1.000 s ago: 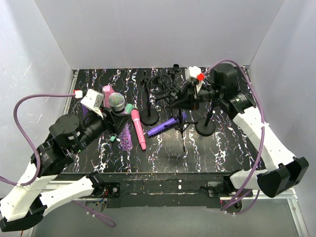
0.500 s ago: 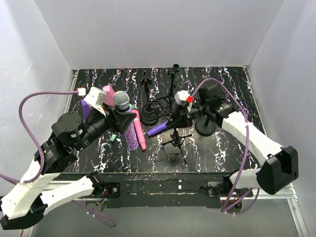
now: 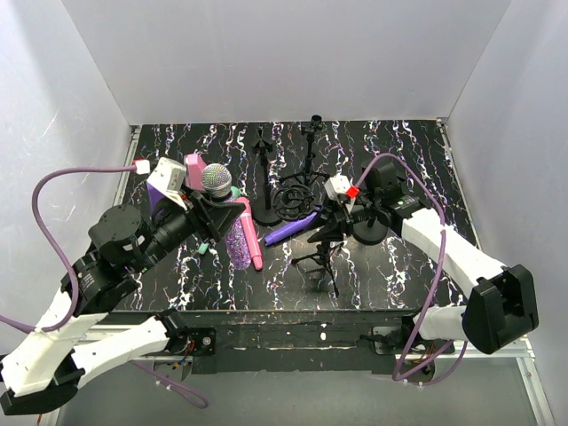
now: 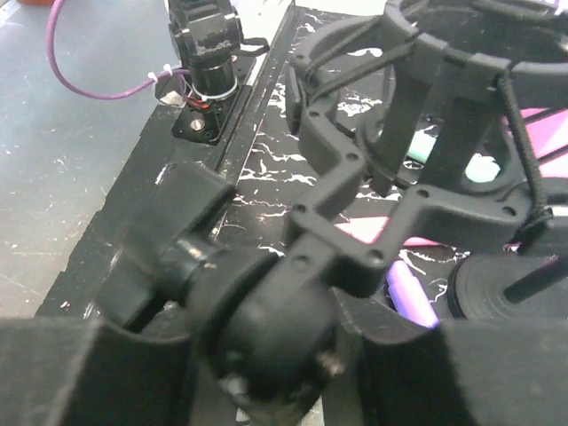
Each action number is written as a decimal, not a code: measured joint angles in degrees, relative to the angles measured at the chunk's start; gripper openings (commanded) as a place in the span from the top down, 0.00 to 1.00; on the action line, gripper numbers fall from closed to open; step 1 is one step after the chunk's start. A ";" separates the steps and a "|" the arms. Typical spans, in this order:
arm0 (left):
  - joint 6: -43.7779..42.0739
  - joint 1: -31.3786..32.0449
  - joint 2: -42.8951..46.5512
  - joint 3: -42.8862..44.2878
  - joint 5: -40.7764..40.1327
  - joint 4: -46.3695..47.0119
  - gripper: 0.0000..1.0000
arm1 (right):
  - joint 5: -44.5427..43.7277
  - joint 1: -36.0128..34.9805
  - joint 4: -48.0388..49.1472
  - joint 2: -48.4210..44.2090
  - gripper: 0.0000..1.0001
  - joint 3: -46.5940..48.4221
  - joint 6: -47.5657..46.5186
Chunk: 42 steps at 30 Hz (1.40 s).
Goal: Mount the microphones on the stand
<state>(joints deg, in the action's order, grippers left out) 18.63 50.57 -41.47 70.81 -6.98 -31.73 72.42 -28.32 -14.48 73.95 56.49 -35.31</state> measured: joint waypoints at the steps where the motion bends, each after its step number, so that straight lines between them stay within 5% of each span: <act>1: 0.04 0.00 -0.09 -0.11 0.26 0.11 1.00 | -0.02 0.39 -0.70 0.00 0.55 -0.28 -0.46; 9: 0.04 0.00 -1.75 -0.15 2.34 2.23 1.00 | -0.70 2.97 -4.55 -1.68 0.18 -2.19 -1.44; 15: -0.39 0.00 -5.88 1.25 4.83 4.13 1.00 | -2.05 5.60 -9.05 -4.59 0.14 -2.05 -2.99; 28: -3.65 0.02 -21.77 15.19 9.84 9.35 1.00 | -8.13 7.04 -39.17 -3.32 0.13 7.30 -18.80; 42: -4.35 0.00 -26.86 13.99 2.23 21.84 1.00 | -5.20 13.31 -20.50 -17.11 0.03 -14.88 -5.33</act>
<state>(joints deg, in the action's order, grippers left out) 14.28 50.57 -68.34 84.79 -4.75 -9.89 67.22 -15.00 -34.98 56.84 41.60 -40.64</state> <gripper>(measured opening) 0.423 0.954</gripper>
